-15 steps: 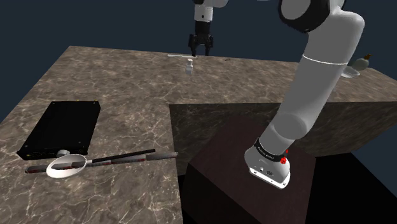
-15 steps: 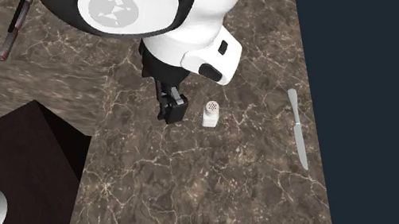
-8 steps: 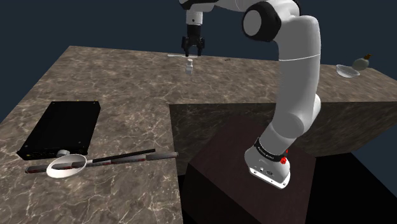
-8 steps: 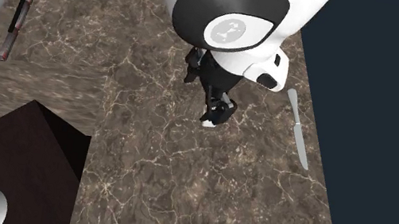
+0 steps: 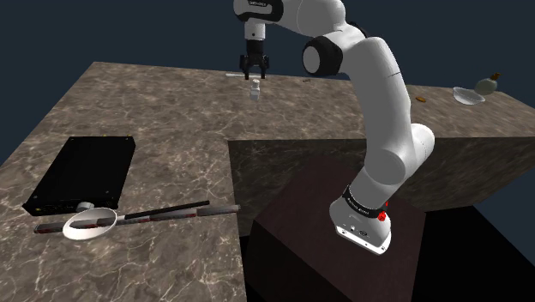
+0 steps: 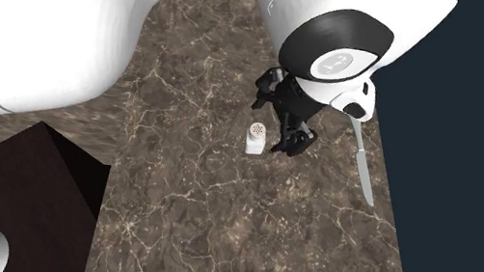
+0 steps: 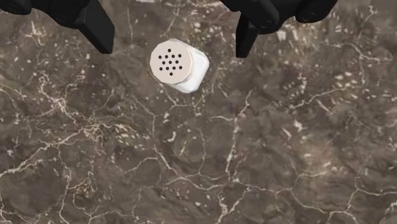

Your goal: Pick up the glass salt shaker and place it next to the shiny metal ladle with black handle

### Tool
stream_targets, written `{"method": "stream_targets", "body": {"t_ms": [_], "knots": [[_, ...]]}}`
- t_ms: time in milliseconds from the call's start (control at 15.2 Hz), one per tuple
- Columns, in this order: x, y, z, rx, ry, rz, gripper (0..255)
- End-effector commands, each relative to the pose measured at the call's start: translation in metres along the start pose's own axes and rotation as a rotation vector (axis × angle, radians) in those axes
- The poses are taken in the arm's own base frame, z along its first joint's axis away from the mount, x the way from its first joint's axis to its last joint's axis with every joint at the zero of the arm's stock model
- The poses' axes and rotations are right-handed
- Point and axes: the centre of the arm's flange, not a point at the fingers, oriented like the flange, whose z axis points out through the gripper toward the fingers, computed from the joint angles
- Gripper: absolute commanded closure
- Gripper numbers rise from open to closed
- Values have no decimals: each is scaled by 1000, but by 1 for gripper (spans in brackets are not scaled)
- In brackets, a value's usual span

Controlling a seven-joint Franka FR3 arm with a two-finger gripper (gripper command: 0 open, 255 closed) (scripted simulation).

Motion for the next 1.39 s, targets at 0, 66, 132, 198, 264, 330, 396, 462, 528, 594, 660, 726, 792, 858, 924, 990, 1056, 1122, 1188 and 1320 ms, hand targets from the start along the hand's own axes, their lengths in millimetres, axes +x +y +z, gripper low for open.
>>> {"method": "stream_targets", "body": {"t_ms": [0, 66, 132, 198, 264, 330, 396, 462, 528, 594, 660, 726, 792, 858, 924, 990, 1056, 1122, 1188, 1320], "knots": [[0, 1, 10, 0, 0, 0, 0], [0, 1, 16, 0, 0, 0, 0], [0, 1, 21, 0, 0, 0, 0], [0, 1, 29, 0, 0, 0, 0], [0, 1, 29, 0, 0, 0, 0], [0, 1, 29, 0, 0, 0, 0], [0, 1, 29, 0, 0, 0, 0], [0, 1, 29, 0, 0, 0, 0], [0, 1, 29, 0, 0, 0, 0], [0, 1, 29, 0, 0, 0, 0], [0, 1, 29, 0, 0, 0, 0], [0, 1, 29, 0, 0, 0, 0], [0, 1, 29, 0, 0, 0, 255], [0, 1, 29, 0, 0, 0, 255], [0, 1, 29, 0, 0, 0, 255], [0, 1, 29, 0, 0, 0, 255], [0, 1, 29, 0, 0, 0, 255], [0, 1, 29, 0, 0, 0, 255], [0, 1, 29, 0, 0, 0, 255], [0, 1, 29, 0, 0, 0, 255]]}}
